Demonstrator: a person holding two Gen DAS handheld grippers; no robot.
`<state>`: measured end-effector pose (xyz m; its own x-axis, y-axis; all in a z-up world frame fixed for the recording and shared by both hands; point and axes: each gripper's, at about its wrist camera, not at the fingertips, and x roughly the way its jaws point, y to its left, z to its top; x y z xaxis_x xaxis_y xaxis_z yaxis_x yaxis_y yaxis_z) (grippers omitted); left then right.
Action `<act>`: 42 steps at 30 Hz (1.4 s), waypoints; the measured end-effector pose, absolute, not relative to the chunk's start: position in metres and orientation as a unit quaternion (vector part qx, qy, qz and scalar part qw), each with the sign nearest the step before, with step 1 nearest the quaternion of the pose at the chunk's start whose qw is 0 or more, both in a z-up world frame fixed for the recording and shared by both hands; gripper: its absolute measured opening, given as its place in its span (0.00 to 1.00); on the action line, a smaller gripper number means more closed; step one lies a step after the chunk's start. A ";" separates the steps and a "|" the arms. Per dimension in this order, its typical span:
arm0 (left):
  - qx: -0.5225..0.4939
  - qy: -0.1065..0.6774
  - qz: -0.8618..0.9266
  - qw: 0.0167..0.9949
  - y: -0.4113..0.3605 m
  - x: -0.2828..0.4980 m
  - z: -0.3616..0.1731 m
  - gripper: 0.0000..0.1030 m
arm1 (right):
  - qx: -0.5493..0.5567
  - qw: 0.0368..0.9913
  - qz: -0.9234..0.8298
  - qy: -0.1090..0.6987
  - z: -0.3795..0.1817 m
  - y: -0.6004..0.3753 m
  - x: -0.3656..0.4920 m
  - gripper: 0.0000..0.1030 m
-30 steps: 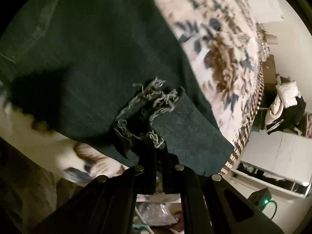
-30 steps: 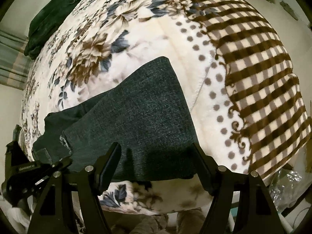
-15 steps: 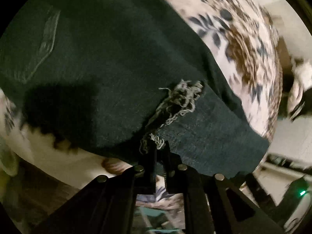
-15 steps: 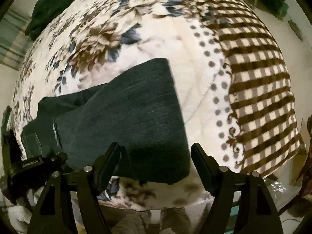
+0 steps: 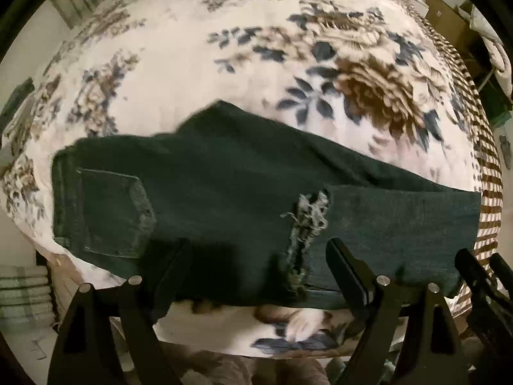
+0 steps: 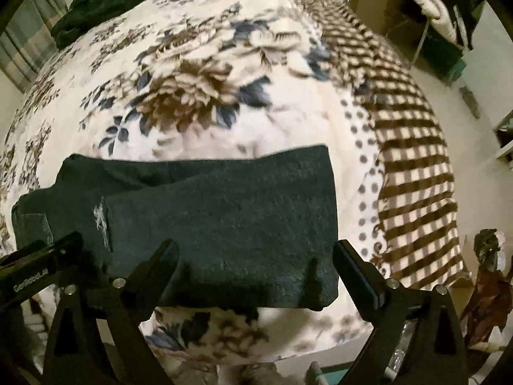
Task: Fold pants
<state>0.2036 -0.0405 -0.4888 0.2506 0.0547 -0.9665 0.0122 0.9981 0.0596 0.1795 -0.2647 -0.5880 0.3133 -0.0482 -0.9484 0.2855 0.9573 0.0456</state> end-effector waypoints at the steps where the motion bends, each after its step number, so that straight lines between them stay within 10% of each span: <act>1: 0.028 0.610 0.016 0.792 -0.036 0.204 -0.485 0.83 | 0.102 0.806 -0.107 0.573 -0.585 -0.262 0.180 0.98; 26: -0.466 0.510 0.172 0.702 0.269 0.145 -0.562 0.81 | 0.164 0.805 -0.029 0.569 -0.594 -0.131 0.205 0.98; 33: -0.486 0.473 0.180 0.712 0.284 0.143 -0.574 0.33 | 0.148 0.805 -0.010 0.574 -0.596 -0.105 0.220 0.98; 42: -0.458 0.448 0.168 0.749 0.260 0.127 -0.533 0.22 | 0.137 0.805 0.004 0.578 -0.597 -0.095 0.228 0.98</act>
